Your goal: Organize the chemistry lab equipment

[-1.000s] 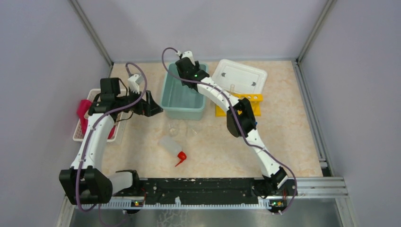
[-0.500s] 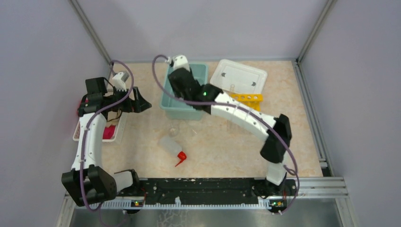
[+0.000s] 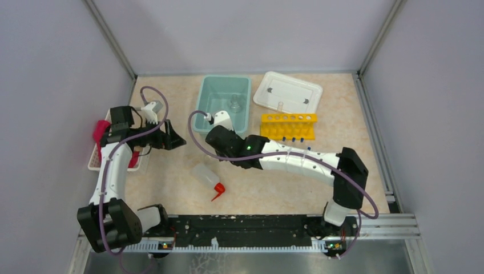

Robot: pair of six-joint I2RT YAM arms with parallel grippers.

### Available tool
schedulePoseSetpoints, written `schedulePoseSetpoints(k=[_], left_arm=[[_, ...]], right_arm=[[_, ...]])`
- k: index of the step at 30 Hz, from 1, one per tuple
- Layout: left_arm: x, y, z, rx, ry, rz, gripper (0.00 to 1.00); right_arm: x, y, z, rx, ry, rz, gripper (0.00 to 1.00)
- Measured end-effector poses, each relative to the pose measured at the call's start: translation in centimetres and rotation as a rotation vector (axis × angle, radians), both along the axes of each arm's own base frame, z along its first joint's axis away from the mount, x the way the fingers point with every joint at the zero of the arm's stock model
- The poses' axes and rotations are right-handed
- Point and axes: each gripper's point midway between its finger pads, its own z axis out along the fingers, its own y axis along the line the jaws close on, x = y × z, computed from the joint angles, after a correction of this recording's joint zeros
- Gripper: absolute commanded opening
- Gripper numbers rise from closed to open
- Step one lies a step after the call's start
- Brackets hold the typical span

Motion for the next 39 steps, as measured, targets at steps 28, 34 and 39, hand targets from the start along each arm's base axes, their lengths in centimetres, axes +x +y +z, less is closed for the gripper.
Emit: schedulePoseSetpoints(k=[28, 34, 39], left_arm=[[3.3, 5.1, 0.9, 0.062, 0.043, 0.156, 0.90], [3.0, 6.3, 0.1, 0.061, 0.085, 0.186, 0.92], [3.1, 6.9, 0.6, 0.064, 0.066, 0.185, 0.92]], right_arm=[[0.1, 9.5, -5.3, 0.042, 0.118, 0.186, 0.30], [0.4, 10.5, -7.7, -0.007, 0.134, 0.207, 0.31], [0.4, 10.1, -10.1, -0.070, 0.151, 0.209, 0.30]])
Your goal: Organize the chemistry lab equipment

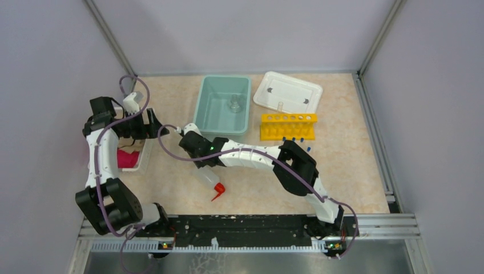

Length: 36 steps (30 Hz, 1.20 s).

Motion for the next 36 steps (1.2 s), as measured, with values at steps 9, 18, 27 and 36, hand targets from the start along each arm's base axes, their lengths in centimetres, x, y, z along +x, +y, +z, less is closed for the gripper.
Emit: schedulePoseSetpoints(k=[9, 18, 27, 36], left_arm=[[-0.3, -0.3, 0.0, -0.014, 0.001, -0.022, 0.93], [-0.3, -0.4, 0.3, -0.022, 0.005, -0.028, 0.93], [-0.2, -0.3, 0.6, -0.022, -0.002, -0.029, 0.92], [-0.1, -0.3, 1.1, -0.022, -0.010, -0.030, 0.92]], right_arm=[[0.5, -0.3, 0.3, -0.020, -0.026, -0.004, 0.25], [1.0, -0.5, 0.4, -0.029, -0.043, -0.014, 0.14], [1.3, -0.4, -0.4, -0.044, -0.054, -0.001, 0.00], [1.5, -0.4, 0.8, -0.069, -0.082, 0.040, 0.00]])
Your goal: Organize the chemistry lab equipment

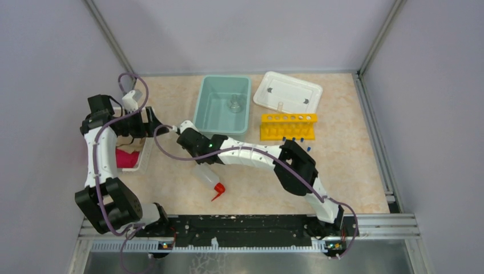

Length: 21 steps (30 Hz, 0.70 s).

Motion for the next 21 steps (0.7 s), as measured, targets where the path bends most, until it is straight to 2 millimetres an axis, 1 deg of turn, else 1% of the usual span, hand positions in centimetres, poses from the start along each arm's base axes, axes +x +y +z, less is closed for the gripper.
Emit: schedulePoseSetpoints(k=[1, 3, 5, 8, 10, 11, 14, 16, 18, 19, 20, 21], left_arm=[[0.0, 0.0, 0.1, -0.001, -0.002, 0.000, 0.91], [0.0, 0.0, 0.1, -0.003, -0.002, -0.001, 0.90], [0.0, 0.0, 0.1, -0.006, -0.001, -0.001, 0.90], [0.0, 0.0, 0.1, -0.009, 0.003, -0.002, 0.89], [0.0, 0.0, 0.1, -0.011, 0.005, -0.001, 0.89], [0.0, 0.0, 0.2, -0.012, 0.006, -0.002, 0.89], [0.0, -0.1, 0.3, -0.017, 0.006, -0.005, 0.89], [0.0, -0.2, 0.3, -0.021, 0.006, -0.007, 0.88], [-0.1, -0.2, 0.4, -0.024, 0.006, -0.008, 0.88], [-0.1, -0.2, 0.4, -0.024, 0.007, -0.008, 0.88], [-0.1, -0.2, 0.3, -0.024, 0.007, -0.009, 0.88], [-0.1, -0.3, 0.3, -0.024, 0.007, -0.009, 0.88]], right_arm=[[0.0, 0.0, 0.5, 0.001, -0.004, 0.007, 0.00], [-0.1, 0.1, 2.4, 0.020, -0.016, 0.022, 0.00], [-0.1, 0.3, 5.5, 0.065, -0.035, 0.034, 0.00], [-0.1, 0.6, 11.6, 0.168, -0.084, 0.047, 0.00], [-0.1, 0.4, 16.2, 0.248, -0.130, 0.052, 0.00], [0.0, 0.2, 18.9, 0.293, -0.160, 0.053, 0.00], [0.3, -0.6, 24.6, 0.379, -0.241, 0.043, 0.00], [0.9, -1.1, 27.3, 0.417, -0.287, 0.028, 0.00], [1.9, -1.4, 28.5, 0.432, -0.310, 0.006, 0.00], [2.8, -1.6, 28.6, 0.432, -0.317, -0.011, 0.00], [3.8, -1.8, 28.2, 0.423, -0.320, -0.031, 0.00], [5.0, -2.1, 27.4, 0.404, -0.319, -0.055, 0.00]])
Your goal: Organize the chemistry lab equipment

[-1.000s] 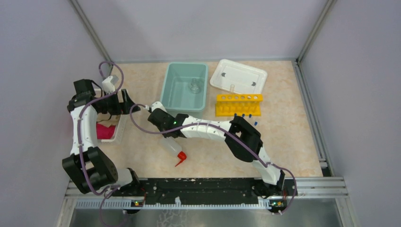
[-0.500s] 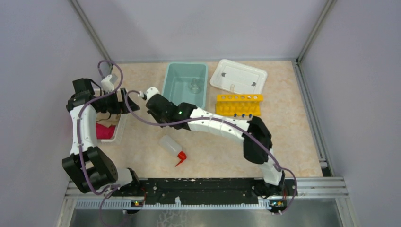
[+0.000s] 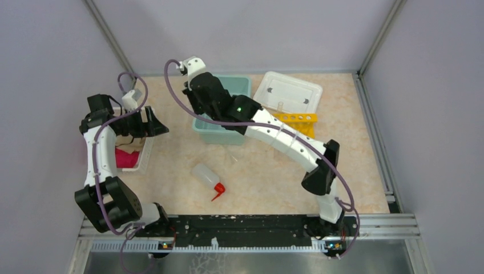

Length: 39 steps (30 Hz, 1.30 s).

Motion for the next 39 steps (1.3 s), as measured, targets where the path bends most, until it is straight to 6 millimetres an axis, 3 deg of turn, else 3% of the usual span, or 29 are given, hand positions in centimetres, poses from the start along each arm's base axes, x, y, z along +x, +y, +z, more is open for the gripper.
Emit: schedulePoseSetpoints(k=[2, 6, 9, 12, 19, 28, 36, 39], left_arm=[[0.0, 0.0, 0.0, 0.000, 0.000, -0.001, 0.88], [0.0, -0.1, 0.0, -0.004, -0.002, -0.006, 0.87], [-0.1, -0.2, 0.1, -0.004, -0.007, -0.014, 0.87], [-0.1, -0.2, 0.1, -0.008, -0.011, -0.019, 0.87], [-0.1, -0.5, 0.3, -0.020, -0.018, -0.029, 0.87], [-0.2, -0.6, 0.2, -0.028, -0.016, -0.033, 0.87], [-0.3, -0.8, 0.1, -0.037, -0.013, -0.037, 0.87], [-0.3, -0.8, 0.0, -0.038, -0.010, -0.037, 0.87]], right_arm=[[2.3, -0.5, -2.4, -0.042, 0.024, -0.047, 0.00], [6.3, -1.4, -9.5, -0.161, 0.111, -0.123, 0.00], [8.0, -2.2, -14.5, -0.250, 0.175, -0.159, 0.00], [8.4, -2.4, -17.3, -0.292, 0.216, -0.169, 0.00], [8.5, -1.9, -19.2, -0.287, 0.261, -0.149, 0.00], [8.4, -1.2, -24.1, -0.327, 0.336, -0.123, 0.00], [8.2, -0.2, -24.4, -0.289, 0.345, -0.091, 0.00], [8.2, 0.0, -24.3, -0.282, 0.347, -0.080, 0.17]])
